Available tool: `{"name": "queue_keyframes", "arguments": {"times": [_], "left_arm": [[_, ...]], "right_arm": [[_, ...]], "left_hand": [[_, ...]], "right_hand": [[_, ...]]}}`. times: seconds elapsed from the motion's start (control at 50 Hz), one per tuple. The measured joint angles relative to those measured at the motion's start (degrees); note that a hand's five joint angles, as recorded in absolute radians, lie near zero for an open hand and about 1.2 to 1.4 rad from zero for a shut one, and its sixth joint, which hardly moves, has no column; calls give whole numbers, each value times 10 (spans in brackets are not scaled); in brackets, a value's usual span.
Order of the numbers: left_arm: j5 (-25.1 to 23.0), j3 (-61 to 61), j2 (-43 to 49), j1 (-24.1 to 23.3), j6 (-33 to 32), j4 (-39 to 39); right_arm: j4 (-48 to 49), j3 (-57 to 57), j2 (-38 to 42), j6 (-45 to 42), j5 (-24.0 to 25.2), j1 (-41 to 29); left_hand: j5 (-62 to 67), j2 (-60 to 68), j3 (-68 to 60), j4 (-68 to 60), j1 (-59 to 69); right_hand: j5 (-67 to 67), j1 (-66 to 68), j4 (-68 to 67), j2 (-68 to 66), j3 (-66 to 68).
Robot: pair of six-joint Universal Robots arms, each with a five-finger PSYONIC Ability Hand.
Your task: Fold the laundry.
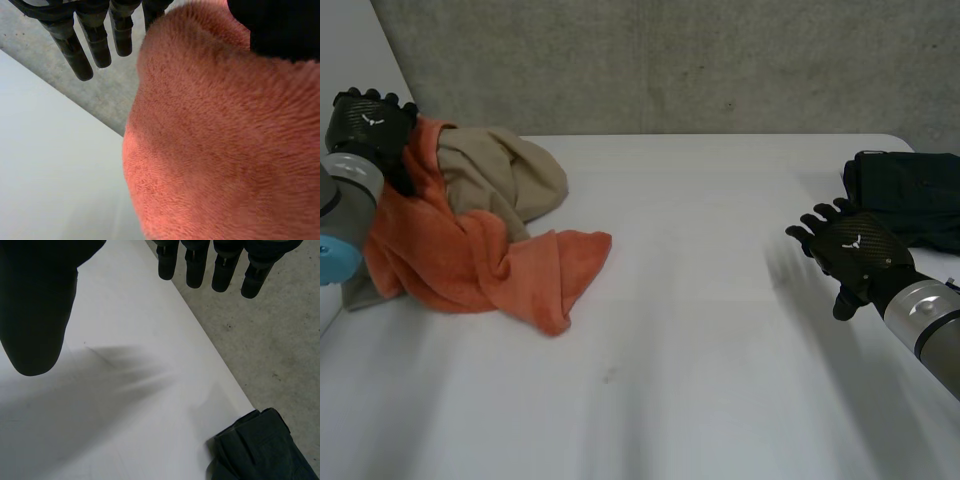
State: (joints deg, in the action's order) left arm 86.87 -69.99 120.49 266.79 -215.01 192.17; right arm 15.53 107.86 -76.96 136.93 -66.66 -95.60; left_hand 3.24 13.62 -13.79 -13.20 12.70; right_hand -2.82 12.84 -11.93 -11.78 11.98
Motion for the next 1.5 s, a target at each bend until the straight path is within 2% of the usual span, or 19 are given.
{"name": "queue_keyframes", "arguments": {"times": [0.08, 0.16, 0.24, 0.36, 0.5, 0.58, 0.6, 0.62, 0.64, 0.72, 0.86, 0.98, 1.02, 1.16, 1.26, 1.34, 1.44, 1.48, 1.5], "left_arm": [[-2, -43, -43, -4, 0, -20], [-9, -144, -131, -14, -3, -39], [-24, -219, -180, -18, -5, -35], [-65, -277, -192, -16, -12, 2], [-87, -271, -129, 8, -49, 70], [-87, -249, -80, 25, -88, 89], [-86, -238, -57, 30, -110, 94], [-86, -236, -54, 31, -113, 94], [-85, -228, -41, 33, -129, 96], [-83, -209, -23, 32, -160, 95], [-77, -194, -67, -2, -157, 95], [-51, -169, -170, -77, -69, 92], [-42, -155, -199, -101, -31, 83], [-23, -82, -252, -196, 118, -8], [-24, -33, -219, -288, 233, -49], [-22, -9, -165, -346, 302, -26], [-20, 8, -89, -384, 347, 26], [-20, 17, -47, -400, 356, 48], [-20, 18, -42, -402, 356, 50]], "right_arm": [[0, 1, 0, 0, 0, 0], [0, 2, 0, 0, 0, 0], [0, 3, 0, 0, 0, 0], [0, 3, 0, -1, 0, 0], [-1, 3, 1, -1, 0, 0], [-1, 3, 1, -1, 0, 0], [-1, 3, 1, -1, 0, 0], [0, 3, 1, -1, 0, 0], [0, 3, 1, -1, 0, 0], [0, 3, 1, -1, 0, 0], [-7, -11, -11, 2, -3, -3], [-34, -45, -40, 33, -7, -6], [-55, -71, -49, 69, -10, -7], [-124, -148, -66, 182, -12, -1], [-151, -176, -70, 229, -14, 2], [-154, -176, -70, 241, -22, 2], [-152, -167, -69, 250, -35, 2], [-149, -161, -67, 252, -39, 3], [-148, -161, -67, 252, -39, 3]], "left_hand": [[0, 0, 0, 0, 0], [8, 9, -6, -11, 12], [32, 25, -22, -31, 38], [56, 48, -47, -54, 57], [57, 51, -51, -54, 58], [134, 131, -129, -134, 149], [196, 198, -192, -198, 218], [196, 198, -192, -198, 218], [289, 297, -278, -296, 319], [499, 517, -503, -525, 515], [507, 542, -534, -553, 515], [507, 543, -534, -552, 515], [507, 544, -534, -553, 515], [507, 547, -543, -555, 515], [507, 548, -546, -555, 516], [507, 549, -546, -555, 516], [507, 549, -546, -555, 516], [412, 449, -446, -454, 419], [412, 449, -446, -454, 419]], "right_hand": [[0, 0, 0, 0, 0], [0, 0, 0, 0, 0], [0, 0, 0, 0, 0], [0, 0, 0, 0, 0], [0, 0, 0, 0, 0], [0, 0, 0, 0, 0], [0, 0, 0, 0, 0], [0, 0, 0, 0, 0], [0, 0, 0, 0, 0], [0, 0, 0, 0, 0], [0, 0, 0, 0, 0], [0, 0, 0, 0, 0], [0, 0, 0, 0, 0], [0, 0, 0, 0, 0], [0, 0, 0, 0, 0], [0, 0, 0, 0, 0], [0, 0, 0, 0, 0], [0, 0, 0, 0, 0], [0, 0, 0, 0, 0]]}}
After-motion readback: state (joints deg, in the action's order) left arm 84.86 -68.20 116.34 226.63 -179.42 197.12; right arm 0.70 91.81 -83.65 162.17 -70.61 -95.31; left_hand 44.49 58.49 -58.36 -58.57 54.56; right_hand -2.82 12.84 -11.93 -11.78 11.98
